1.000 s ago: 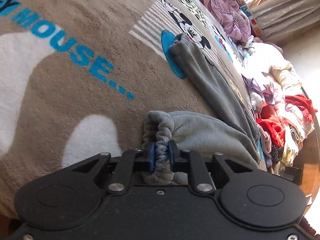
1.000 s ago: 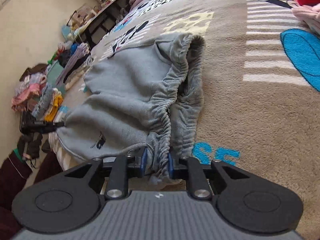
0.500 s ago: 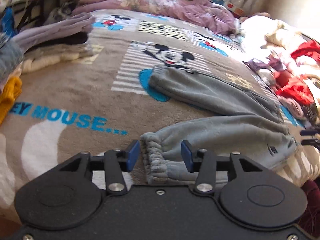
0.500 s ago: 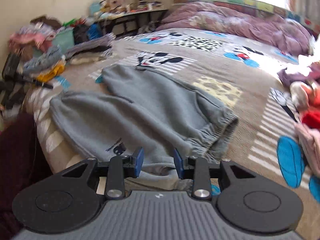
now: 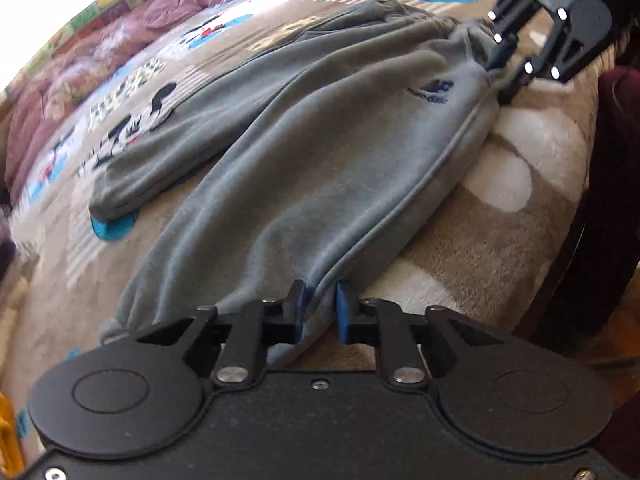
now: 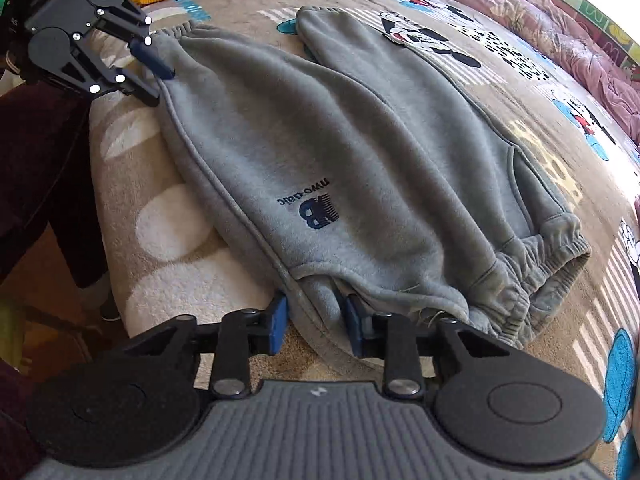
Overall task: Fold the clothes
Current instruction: 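Lay the sweatpants flat on the blanket and open both grippers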
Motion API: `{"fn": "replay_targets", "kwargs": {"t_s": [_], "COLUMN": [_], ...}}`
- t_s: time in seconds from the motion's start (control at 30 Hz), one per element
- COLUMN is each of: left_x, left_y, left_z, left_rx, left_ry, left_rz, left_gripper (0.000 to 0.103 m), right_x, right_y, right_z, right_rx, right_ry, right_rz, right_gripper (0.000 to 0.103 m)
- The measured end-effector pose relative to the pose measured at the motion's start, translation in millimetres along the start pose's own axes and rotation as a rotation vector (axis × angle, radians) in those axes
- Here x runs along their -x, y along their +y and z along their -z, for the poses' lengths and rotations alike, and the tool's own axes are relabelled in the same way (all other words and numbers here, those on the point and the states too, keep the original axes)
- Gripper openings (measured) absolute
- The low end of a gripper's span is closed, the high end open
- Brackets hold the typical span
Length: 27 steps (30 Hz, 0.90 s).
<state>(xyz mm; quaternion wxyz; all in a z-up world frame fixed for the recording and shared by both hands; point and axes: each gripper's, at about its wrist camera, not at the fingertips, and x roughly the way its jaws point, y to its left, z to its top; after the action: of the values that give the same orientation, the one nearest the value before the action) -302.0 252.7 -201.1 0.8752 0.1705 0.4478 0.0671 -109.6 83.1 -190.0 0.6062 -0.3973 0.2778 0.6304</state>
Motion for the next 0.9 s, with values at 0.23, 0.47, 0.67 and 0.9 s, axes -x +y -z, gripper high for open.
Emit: {"fn": "replay_targets", "kwargs": {"t_s": [0.23,0.47,0.67,0.9], "left_x": [20.5,17.6,54.5,6.6], "left_y": [-32.8,-10.3,39.4,93.0], "left_z": [20.2,27.7,29.2,47.7], "left_rx": [-0.242,-0.067,0.209,0.613], "left_ry": [-0.058,-0.041,-0.128,0.060], "left_rz": [-0.093,0.029,0.109,-0.060], "left_gripper": [0.007,0.015,0.015,0.021], "right_x": [28.3,28.0,65.2,26.7], "right_y": [42.1,45.4,26.2,5.2], "right_z": [16.4,26.9,18.7,-14.6], "right_rx": [0.185,0.171,0.034,-0.154], "right_ry": [-0.034,-0.017,-0.086,-0.171], "right_rz": [0.116,0.107,0.003,0.038], "right_gripper": [0.017,0.021,0.020,0.023]}}
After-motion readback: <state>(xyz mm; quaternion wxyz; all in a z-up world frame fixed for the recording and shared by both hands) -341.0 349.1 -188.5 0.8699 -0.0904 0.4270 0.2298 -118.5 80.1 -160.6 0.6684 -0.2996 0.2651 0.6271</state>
